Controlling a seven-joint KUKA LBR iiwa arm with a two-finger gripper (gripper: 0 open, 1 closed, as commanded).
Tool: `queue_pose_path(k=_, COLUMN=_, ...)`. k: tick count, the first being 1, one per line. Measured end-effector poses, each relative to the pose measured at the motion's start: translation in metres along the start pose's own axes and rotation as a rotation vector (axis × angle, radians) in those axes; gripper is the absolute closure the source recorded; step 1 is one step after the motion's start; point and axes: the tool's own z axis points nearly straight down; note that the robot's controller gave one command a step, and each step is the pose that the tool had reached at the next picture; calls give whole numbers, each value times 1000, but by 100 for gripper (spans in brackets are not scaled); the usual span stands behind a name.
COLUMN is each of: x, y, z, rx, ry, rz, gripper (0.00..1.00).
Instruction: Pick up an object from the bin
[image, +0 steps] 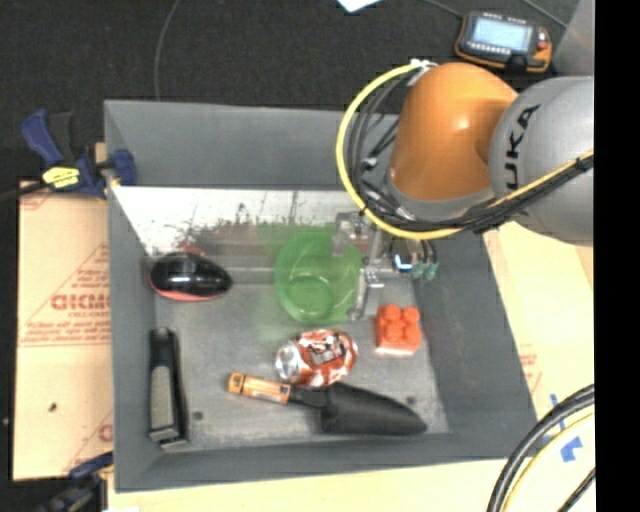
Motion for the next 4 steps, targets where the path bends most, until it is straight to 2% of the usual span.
queue_pose_path(k=1, x=-1, y=0, z=-5, rx=0, ry=-8, rz=1, gripper=0)
queue_pose_path(k=2, x=70, y=17, z=160, rx=1, ry=-10, rz=-135, gripper=0)
queue_pose_path(k=3, x=49, y=11, z=72, rx=6, ry=-27, rz=-422, gripper=0)
queue_pose_path(k=4, x=68, y=16, z=155, rx=0, ry=-13, rz=-141, gripper=0)
